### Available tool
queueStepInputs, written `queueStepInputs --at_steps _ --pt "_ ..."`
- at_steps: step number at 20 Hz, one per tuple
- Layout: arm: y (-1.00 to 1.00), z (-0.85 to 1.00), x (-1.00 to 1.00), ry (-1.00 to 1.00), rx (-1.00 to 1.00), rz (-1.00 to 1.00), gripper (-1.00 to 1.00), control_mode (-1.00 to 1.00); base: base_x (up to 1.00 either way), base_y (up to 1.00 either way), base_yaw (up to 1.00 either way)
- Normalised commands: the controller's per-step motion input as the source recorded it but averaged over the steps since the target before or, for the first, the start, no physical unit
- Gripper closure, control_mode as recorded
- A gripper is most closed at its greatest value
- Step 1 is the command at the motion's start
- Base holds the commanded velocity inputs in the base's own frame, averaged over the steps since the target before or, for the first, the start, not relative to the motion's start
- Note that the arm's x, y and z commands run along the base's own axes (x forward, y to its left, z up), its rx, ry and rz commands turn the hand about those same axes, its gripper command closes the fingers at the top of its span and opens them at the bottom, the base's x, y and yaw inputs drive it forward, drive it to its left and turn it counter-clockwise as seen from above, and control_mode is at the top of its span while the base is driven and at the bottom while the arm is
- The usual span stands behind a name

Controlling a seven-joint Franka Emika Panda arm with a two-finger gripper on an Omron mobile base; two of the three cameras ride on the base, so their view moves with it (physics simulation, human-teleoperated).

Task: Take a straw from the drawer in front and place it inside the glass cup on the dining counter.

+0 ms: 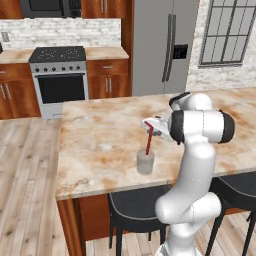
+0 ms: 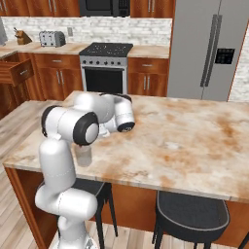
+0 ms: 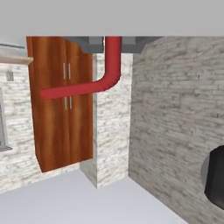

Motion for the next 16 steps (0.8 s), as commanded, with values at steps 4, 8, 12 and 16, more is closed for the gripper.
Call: queueStepInputs --at_steps 4,8,12,16 --pt "-0.01 -0.20 0.00 0.06 -0.02 0.00 1.00 -1.00 0.00 0.00 0.00" --pt "0.00 -0.28 0.00 0.05 -0.03 0.00 1.00 -1.00 0.00 0.00 0.00" --pt "0.00 -0.19 0.01 0.03 -0.02 0.00 1.00 -1.00 0.00 0.00 0.00" --pt "0.00 -0.14 0.05 0.01 -0.02 0.00 1.00 -1.00 0.00 0.00 0.00"
